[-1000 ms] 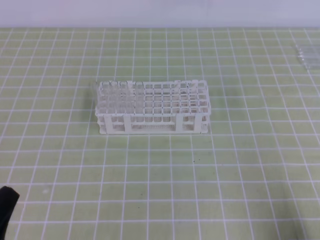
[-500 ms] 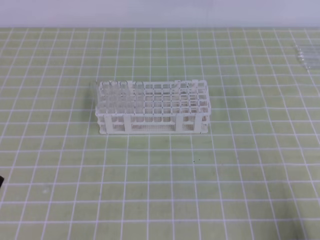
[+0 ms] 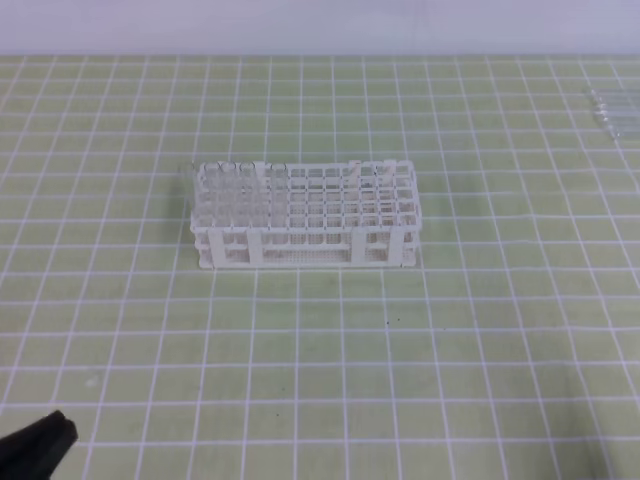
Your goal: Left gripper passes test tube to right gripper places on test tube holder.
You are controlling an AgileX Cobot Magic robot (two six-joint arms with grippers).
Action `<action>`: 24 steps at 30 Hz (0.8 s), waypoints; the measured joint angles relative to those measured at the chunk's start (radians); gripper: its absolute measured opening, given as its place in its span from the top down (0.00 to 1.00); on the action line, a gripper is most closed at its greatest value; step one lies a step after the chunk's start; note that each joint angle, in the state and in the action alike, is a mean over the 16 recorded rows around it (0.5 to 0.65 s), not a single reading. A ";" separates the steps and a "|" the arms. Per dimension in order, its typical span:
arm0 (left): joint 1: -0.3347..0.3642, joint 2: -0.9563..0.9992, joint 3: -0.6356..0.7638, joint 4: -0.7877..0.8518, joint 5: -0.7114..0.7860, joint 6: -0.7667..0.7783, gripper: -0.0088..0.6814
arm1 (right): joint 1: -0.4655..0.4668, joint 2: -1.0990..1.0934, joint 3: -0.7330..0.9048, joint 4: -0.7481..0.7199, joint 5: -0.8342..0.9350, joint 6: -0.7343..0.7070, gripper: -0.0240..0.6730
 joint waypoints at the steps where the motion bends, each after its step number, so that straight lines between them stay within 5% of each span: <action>1: 0.013 -0.001 0.002 -0.023 -0.006 0.027 0.99 | 0.000 0.000 0.000 0.000 0.000 0.000 0.97; 16: 0.409 -0.070 0.084 -0.061 -0.062 -0.040 0.99 | 0.000 0.001 0.000 0.001 0.000 0.000 0.97; 24: 0.485 -0.101 0.134 -0.082 -0.050 -0.050 0.99 | 0.000 0.001 0.000 0.003 -0.001 0.000 0.97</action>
